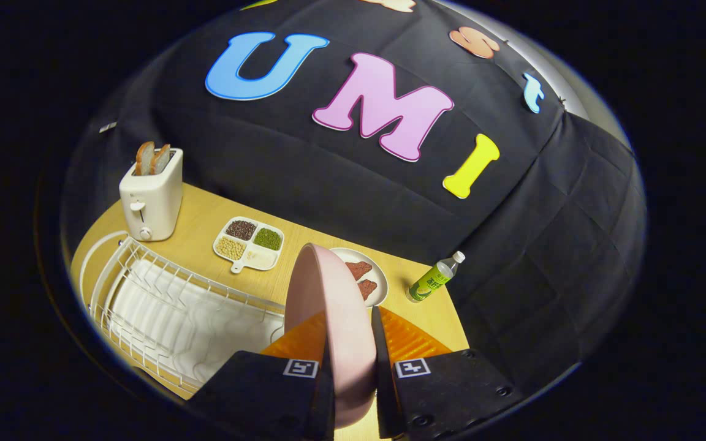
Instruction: Take the plate from the dish rack, then take the spoon from the basket and place it into the plate.
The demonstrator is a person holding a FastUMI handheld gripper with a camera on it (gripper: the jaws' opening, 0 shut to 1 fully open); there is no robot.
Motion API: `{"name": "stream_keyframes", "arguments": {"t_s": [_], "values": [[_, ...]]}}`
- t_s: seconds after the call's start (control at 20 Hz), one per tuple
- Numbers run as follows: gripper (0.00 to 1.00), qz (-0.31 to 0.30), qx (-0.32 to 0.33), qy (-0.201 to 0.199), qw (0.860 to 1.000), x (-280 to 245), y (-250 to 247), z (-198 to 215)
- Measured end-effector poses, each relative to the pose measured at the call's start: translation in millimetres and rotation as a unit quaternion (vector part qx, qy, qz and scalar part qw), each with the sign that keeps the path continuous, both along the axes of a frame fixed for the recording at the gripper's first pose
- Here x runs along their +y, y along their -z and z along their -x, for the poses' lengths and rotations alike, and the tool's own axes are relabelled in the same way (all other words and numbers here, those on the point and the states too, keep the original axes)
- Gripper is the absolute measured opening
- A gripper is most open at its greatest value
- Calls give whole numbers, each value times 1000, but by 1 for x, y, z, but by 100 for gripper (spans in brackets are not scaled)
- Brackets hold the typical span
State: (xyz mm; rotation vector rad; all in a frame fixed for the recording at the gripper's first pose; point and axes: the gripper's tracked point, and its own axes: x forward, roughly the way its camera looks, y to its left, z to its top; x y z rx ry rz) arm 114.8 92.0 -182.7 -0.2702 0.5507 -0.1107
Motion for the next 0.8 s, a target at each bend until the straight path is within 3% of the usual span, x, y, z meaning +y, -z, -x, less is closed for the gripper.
{"name": "stream_keyframes", "arguments": {"t_s": [0.35,0.55,0.8], "values": [[31,-167,-3,27,986,-42,-29,69],[31,-256,44,47,965,-58,-8,135],[31,-336,133,68,930,-60,57,222]]}}
